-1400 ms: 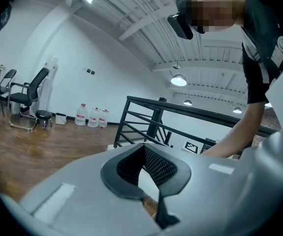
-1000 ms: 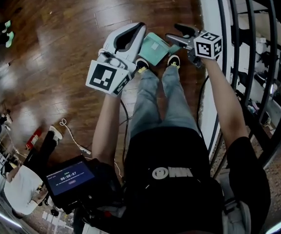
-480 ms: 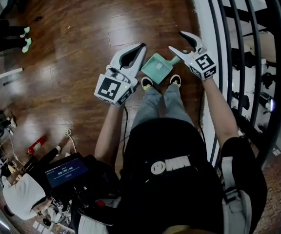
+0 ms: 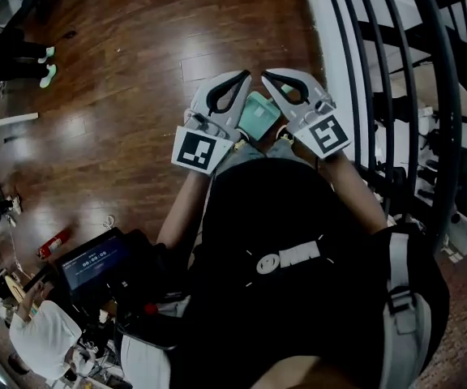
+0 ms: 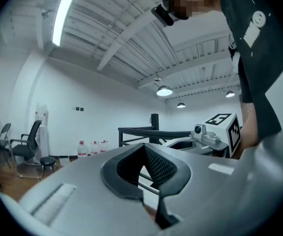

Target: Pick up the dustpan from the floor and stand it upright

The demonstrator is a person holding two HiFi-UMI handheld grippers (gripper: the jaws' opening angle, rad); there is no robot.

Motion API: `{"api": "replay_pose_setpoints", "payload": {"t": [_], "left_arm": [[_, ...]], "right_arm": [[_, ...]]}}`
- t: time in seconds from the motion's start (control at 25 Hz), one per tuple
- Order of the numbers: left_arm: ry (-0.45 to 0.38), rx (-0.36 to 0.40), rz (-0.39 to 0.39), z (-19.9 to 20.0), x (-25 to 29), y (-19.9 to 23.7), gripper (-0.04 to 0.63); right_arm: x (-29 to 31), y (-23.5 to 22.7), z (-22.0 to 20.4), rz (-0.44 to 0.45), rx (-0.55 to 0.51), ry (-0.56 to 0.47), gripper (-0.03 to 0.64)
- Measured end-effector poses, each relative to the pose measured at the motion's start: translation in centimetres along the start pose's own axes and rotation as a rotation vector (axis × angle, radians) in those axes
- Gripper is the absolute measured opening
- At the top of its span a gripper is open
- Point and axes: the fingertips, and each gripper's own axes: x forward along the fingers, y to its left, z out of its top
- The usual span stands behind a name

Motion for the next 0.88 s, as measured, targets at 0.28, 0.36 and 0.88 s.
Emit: {"api": "replay_pose_setpoints", "payload": {"t": [0.28, 0.36, 0.88], "left_arm": [[-0.034, 0.003, -0.009, 0.9, 0.6, 0.1, 0.017], [-0.051, 0.003, -0.022, 1.6, 0.8, -0.2, 0.017], [-0.099, 0.048, -0.065, 2.9, 1.9, -1.0, 0.017]], "right_arm": [[-0.3, -0.2, 1.3, -0.015, -0.006, -0.033, 0.002], [-0.4, -0.2, 1.7, -0.022, -0.032, -0.041, 0.002], [-0.2, -0.6, 3.0, -0.078, -0.090, -0.050, 0.000]]}}
